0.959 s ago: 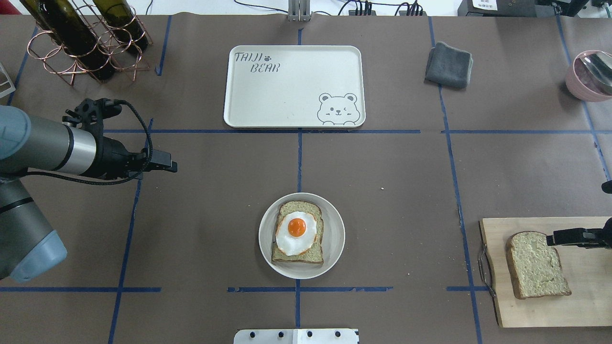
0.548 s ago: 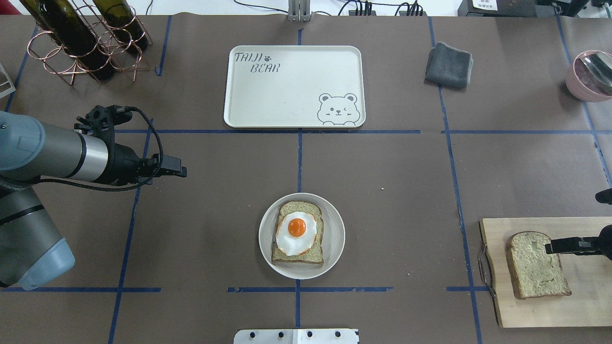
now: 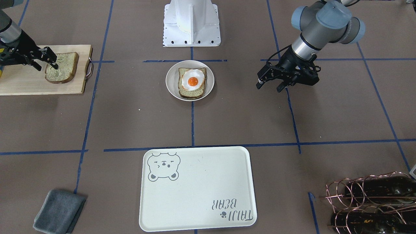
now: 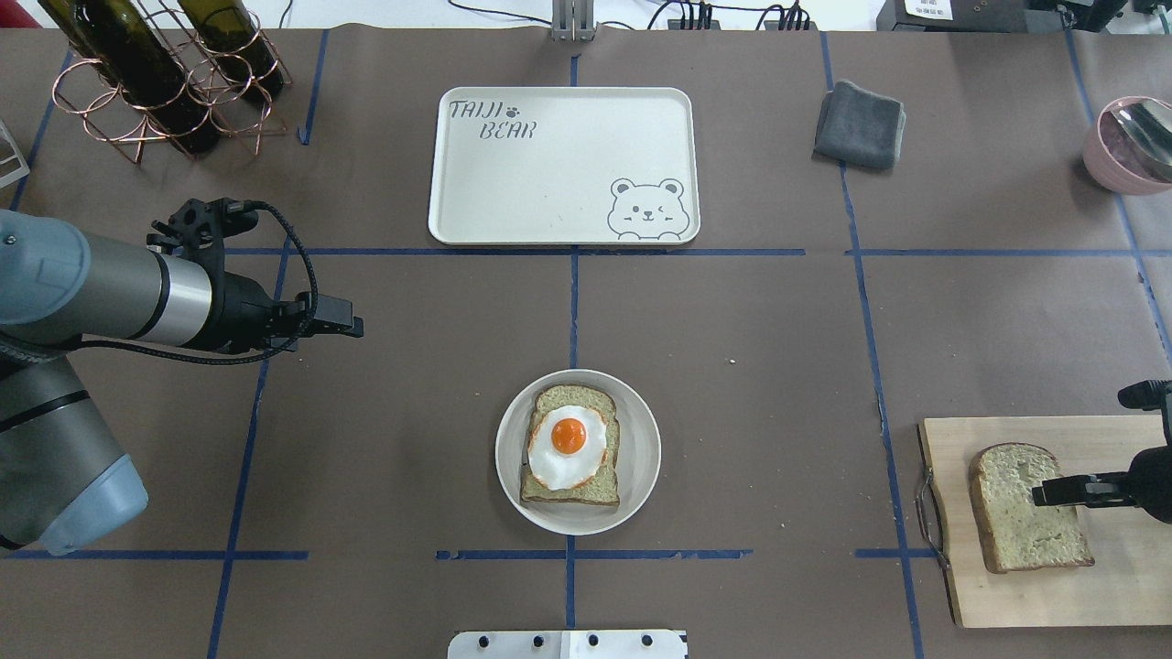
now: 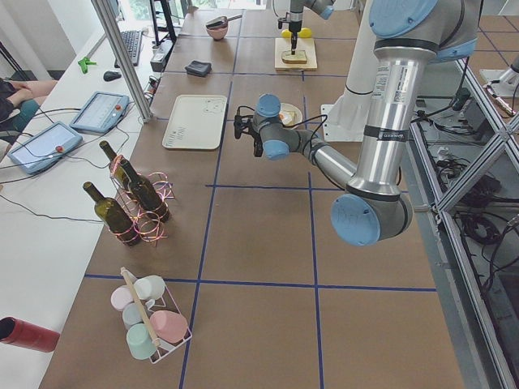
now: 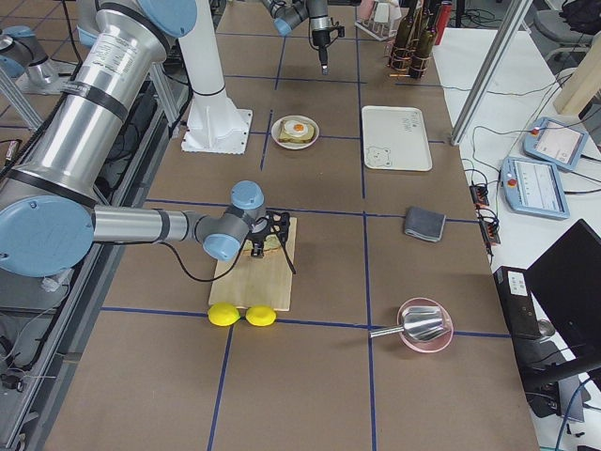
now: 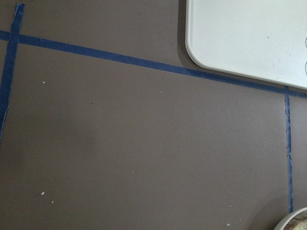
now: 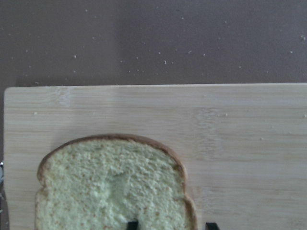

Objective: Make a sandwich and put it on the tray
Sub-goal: 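Slide the right gripper under the bread slice and grasp it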

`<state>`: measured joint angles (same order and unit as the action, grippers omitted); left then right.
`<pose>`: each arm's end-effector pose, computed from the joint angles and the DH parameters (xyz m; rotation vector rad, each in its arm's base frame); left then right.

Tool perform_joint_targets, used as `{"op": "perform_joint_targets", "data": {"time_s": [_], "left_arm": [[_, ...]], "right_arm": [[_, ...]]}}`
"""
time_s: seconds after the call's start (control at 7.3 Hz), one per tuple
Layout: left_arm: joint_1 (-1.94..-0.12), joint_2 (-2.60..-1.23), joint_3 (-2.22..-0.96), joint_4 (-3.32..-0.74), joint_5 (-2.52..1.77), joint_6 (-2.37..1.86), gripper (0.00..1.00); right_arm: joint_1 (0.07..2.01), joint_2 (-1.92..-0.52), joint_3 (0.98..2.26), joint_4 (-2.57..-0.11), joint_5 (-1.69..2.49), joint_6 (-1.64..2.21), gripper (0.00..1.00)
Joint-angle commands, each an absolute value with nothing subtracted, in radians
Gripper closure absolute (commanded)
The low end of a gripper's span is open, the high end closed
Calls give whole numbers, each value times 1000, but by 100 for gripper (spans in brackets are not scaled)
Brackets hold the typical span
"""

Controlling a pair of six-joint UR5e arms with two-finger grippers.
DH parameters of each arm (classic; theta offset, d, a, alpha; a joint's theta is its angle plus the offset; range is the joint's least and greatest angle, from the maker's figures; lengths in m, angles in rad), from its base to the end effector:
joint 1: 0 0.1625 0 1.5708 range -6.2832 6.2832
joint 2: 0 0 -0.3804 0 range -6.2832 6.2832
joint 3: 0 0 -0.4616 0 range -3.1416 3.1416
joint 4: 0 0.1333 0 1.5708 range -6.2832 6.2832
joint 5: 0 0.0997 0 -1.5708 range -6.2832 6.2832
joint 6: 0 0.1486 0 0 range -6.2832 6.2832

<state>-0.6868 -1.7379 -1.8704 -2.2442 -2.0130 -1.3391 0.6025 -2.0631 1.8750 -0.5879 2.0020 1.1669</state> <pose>0.4501 -0.4592 0.2954 0.1442 1.1763 -0.1487 -0.3221 -0.3079 0.6074 0.0196 -0.8809 0.0143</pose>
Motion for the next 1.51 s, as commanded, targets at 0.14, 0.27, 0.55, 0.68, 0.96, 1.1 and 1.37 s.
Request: {"op": "perform_joint_targets", "data": {"time_s": [0.14, 0.27, 0.55, 0.68, 0.96, 1.1, 1.37], "left_arm": [[-687, -1738, -1868, -2244, -2013, -1338, 0], [-687, -1738, -1868, -2244, -2013, -1338, 0], [-687, -1738, -1867, -2244, -2013, -1338, 0], [-687, -1738, -1867, -2244, -2013, -1338, 0], [-687, -1738, -1865, -2244, -2013, -1338, 0], [-687, -1738, -1865, -2244, -2013, -1338, 0], [-687, -1738, -1865, -2244, -2011, -1338, 0]], "right_arm": [[603, -2072, 1875, -583, 2003, 1166, 54], [604, -2074, 1875, -581, 2005, 1166, 53], [607, -2075, 1876, -575, 2016, 1166, 53], [607, -2075, 1878, -575, 2017, 1166, 52], [607, -2086, 1876, -575, 2016, 1167, 52], [609, -2089, 1876, -575, 2016, 1167, 52], [609, -2095, 1875, -575, 2014, 1167, 60]]}}
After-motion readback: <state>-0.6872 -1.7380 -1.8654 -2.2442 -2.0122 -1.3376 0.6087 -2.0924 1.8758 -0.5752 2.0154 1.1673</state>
